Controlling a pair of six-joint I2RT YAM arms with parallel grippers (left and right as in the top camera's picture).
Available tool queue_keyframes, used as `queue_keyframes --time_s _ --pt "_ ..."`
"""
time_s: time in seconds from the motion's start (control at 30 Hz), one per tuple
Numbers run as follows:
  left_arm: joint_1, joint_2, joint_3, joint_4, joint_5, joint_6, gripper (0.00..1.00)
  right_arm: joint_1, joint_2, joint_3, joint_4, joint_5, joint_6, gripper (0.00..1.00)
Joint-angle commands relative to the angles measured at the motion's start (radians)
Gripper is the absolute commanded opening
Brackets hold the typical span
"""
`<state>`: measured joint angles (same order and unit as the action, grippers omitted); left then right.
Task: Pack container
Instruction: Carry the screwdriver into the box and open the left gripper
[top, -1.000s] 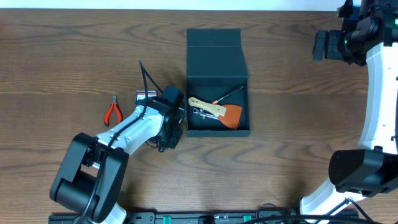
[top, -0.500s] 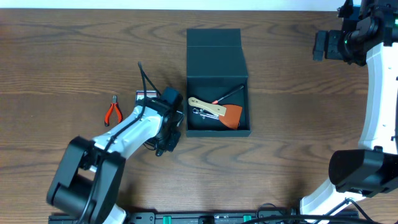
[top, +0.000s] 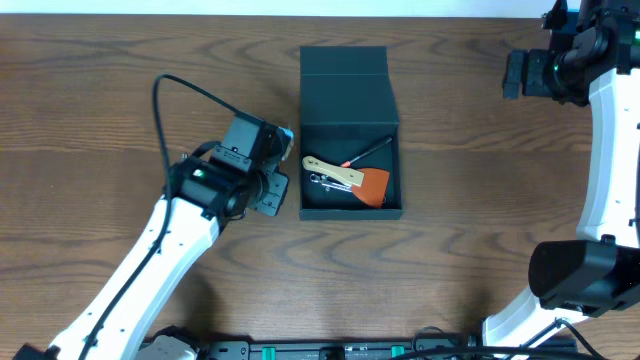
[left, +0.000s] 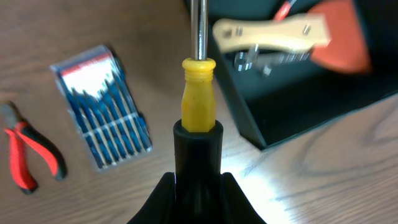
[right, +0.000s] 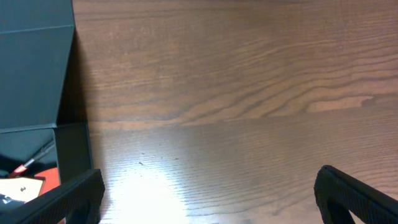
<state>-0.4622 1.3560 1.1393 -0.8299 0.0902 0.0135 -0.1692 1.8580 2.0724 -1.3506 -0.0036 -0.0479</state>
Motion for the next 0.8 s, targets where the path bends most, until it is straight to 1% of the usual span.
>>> queue_keyframes --time_s 0.0,0.17,0.27,0.37,0.43,0.53,0.77 --pt "-0.007 -0.021 0.072 -0.004 -0.018 0.010 0.05 -0.002 -0.004 -0.005 -0.004 0.003 -0.013 0.99" --pt "-0.059 -0.003 0.161 -0.010 0.008 0.238 0.05 -0.002 -0.004 -0.005 -0.004 0.003 -0.013 0.99" --pt "-0.086 0.024 0.212 0.020 0.006 0.332 0.05 -0.002 -0.004 -0.005 -0.004 0.003 -0.013 0.99" --pt "-0.109 0.071 0.235 0.090 0.006 0.413 0.05 -0.002 -0.004 -0.005 -0.004 0.003 -0.013 0.99" --pt "-0.124 0.111 0.235 0.142 0.006 0.439 0.06 -0.002 -0.004 -0.005 -0.004 0.003 -0.013 0.99" --pt "-0.145 0.190 0.235 0.201 0.006 0.439 0.05 -0.002 -0.004 -0.005 -0.004 0.003 -0.013 0.99" --pt "-0.169 0.362 0.235 0.220 0.007 0.438 0.05 -0.002 -0.004 -0.005 -0.003 0.003 -0.013 0.99"
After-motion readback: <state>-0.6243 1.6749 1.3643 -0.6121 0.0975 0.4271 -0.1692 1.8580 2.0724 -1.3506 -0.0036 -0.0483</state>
